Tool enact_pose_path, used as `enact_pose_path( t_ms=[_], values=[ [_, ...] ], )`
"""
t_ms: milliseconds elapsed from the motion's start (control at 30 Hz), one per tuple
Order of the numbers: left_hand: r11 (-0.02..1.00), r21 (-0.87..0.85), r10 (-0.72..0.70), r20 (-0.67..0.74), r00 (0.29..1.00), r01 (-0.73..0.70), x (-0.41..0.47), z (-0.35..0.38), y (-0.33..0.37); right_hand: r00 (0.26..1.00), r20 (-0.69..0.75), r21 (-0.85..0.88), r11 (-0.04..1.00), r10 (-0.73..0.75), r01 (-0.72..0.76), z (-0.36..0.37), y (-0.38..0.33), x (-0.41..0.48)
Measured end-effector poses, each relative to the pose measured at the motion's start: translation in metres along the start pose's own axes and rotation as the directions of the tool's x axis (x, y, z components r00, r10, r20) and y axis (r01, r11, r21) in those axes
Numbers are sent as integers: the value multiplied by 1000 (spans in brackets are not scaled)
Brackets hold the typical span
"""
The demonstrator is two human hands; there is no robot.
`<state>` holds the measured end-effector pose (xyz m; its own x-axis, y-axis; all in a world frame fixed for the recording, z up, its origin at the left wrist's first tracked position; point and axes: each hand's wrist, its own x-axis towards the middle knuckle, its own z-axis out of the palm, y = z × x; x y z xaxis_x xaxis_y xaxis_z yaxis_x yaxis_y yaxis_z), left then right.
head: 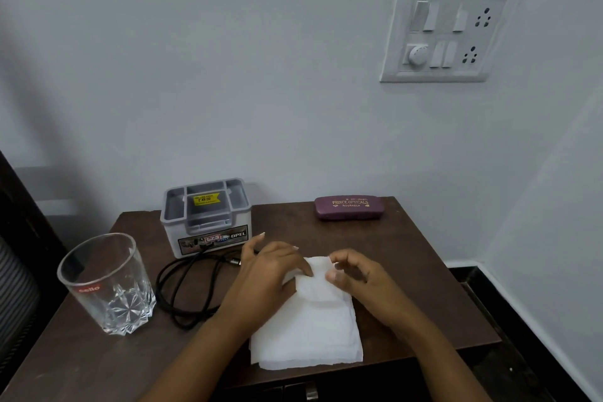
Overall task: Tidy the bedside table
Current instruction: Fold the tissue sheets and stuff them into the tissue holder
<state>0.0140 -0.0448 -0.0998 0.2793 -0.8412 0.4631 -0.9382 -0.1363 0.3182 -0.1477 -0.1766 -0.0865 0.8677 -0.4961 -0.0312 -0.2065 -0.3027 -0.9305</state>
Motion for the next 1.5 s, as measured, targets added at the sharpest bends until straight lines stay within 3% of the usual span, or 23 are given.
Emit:
enact_pose_path(
  t_ms=[100,167,334,467,567,634,700,767,834,967,1067,1334,1434,1501],
  values=[
    [997,-62,-47,41,998,50,3,-6,4,993,96,-205,978,64,-43,4,-2,-6],
    [986,-133,-87,107,990,101,8,-11,9,996,51,-335,941,71,-50,11,-4,-7],
    [978,-163,-90,245,965,132,20,-18,10,987,-150,-169,985,-53,28,14,0,1],
    [970,-231,-20,259,966,82,24,-21,10,996,-87,-50,999,17,-21,10,-8,2],
    [941,-320,-40,214,976,108,25,-26,9,995,-94,-87,995,34,-42,10,-11,3],
    [854,-461,-165,195,967,239,22,-33,6,997,-60,122,991,58,-50,6,-13,0],
    [611,-659,-292,328,898,439,14,-40,4,992,36,428,895,124,-127,2,-16,-3],
    [347,-747,-280,495,823,567,4,-44,7,981,106,601,775,165,-195,2,-18,-4],
    [206,-735,-237,603,761,646,-4,-44,12,971,139,668,706,194,-236,2,-19,-1],
    [105,-661,-383,663,644,743,-12,-33,14,927,255,654,656,277,-376,0,-18,-2],
    [21,-672,-385,678,626,741,-18,-33,14,925,244,595,708,290,-379,-1,-14,-5],
    [-61,-750,-355,633,688,658,-32,-44,12,934,251,567,744,253,-354,-1,-22,-19],
    [-23,-766,-315,616,722,643,-35,-53,15,940,215,566,751,264,-340,0,-26,-21],
    [-11,-780,-276,604,747,626,-37,-59,16,946,193,489,811,260,-323,0,-32,-24]
  ],
)
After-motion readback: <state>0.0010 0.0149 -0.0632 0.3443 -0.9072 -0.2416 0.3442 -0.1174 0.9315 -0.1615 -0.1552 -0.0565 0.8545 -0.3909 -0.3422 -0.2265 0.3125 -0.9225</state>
